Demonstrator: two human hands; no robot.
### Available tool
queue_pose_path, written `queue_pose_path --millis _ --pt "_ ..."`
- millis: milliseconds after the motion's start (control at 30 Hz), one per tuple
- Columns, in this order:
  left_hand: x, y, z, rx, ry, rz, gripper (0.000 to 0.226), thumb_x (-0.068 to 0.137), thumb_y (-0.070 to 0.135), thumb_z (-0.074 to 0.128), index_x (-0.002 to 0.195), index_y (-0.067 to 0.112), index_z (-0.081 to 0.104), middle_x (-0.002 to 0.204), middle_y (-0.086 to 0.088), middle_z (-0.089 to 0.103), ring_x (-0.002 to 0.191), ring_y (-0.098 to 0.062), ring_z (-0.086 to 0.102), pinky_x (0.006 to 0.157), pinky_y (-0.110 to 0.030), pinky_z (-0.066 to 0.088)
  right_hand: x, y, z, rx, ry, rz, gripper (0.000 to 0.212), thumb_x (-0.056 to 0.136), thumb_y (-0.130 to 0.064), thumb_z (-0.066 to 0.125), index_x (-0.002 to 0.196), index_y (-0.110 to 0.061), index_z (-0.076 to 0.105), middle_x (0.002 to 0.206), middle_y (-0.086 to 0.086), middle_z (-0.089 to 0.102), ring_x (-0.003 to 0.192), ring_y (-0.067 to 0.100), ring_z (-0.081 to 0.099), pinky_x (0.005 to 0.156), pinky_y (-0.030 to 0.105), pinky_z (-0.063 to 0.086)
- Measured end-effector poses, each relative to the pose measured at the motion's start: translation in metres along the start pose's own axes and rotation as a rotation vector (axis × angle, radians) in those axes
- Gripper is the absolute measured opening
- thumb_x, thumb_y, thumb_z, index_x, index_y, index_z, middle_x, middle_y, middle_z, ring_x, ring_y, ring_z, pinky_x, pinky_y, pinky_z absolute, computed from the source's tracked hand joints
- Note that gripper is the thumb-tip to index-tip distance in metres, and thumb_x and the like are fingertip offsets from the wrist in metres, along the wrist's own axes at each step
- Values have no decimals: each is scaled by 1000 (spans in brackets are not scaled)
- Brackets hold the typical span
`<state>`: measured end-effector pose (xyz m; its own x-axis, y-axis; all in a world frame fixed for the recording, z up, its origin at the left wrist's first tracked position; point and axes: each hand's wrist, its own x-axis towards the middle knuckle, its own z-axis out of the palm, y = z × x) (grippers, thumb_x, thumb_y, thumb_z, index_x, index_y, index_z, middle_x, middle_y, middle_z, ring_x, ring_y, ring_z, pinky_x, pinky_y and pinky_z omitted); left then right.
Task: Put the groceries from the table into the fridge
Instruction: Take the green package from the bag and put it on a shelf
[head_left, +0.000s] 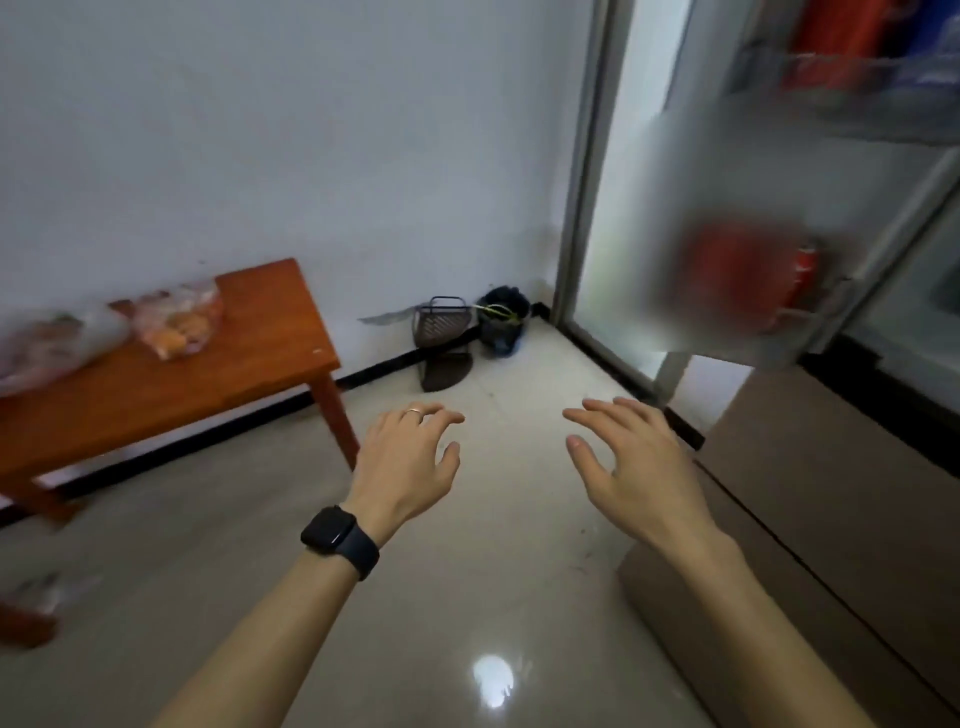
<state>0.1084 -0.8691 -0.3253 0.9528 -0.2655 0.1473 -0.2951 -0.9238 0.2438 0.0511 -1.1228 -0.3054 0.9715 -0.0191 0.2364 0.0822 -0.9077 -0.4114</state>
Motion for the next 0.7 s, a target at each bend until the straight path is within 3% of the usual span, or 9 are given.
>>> queue_pose_path --millis 400,700 --pt "-117 -326 -121 52 173 -376 40 96 39 53 135 33 55 140 5 53 132 -17 44 112 -36 35 67 -332 157 100 -139 -377 39 98 -46 52 135 -34 60 140 -11 58 137 18 38 113 34 33" --pt "-166 -480 -179 109 247 -535 39 96 39 54 135 32 56 139 4 53 132 -17 44 110 -37 36 93 -490 225 148 -256 -514 44 99 -51 48 141 -38 52 147 -16 49 142 14 33 115 37 31"
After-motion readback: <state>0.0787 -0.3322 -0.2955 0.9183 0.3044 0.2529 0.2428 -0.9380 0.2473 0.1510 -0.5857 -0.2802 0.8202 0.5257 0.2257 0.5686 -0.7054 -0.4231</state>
